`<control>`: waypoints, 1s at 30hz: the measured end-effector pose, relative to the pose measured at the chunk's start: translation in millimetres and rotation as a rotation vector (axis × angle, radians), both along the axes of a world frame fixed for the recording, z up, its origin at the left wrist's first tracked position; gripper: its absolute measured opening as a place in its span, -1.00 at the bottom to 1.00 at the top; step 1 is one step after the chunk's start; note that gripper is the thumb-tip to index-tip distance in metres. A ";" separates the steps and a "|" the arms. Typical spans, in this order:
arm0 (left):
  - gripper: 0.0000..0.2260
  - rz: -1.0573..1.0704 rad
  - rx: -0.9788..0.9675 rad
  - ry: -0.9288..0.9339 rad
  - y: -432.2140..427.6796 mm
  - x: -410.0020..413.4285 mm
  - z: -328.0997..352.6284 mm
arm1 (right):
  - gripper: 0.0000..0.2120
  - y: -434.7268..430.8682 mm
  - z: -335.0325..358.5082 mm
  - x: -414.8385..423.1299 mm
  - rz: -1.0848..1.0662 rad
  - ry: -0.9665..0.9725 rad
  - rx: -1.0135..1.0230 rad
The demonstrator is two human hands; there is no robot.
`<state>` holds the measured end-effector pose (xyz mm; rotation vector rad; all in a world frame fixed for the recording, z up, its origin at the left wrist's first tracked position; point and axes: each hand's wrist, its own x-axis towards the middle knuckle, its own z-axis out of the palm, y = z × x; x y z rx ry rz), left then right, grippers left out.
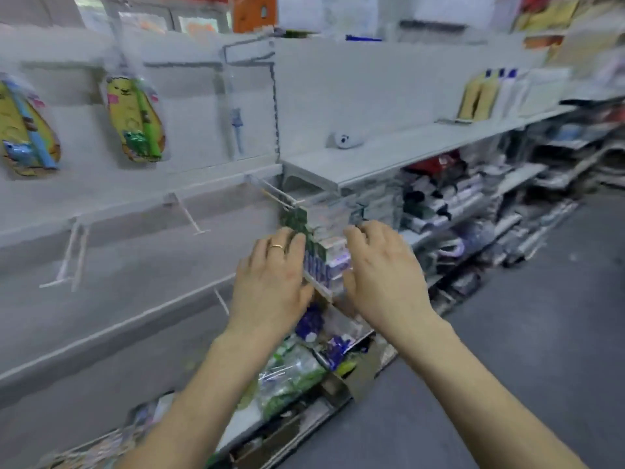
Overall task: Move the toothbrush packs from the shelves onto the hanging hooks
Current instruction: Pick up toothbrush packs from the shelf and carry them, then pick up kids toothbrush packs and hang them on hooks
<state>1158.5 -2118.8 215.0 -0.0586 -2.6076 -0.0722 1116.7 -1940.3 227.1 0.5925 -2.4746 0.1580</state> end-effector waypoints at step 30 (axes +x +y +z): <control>-0.24 -0.922 -0.017 -0.498 615.7 -453.5 -101.6 | -0.55 574.0 -102.7 -267.6 -1.141 -0.428 -0.361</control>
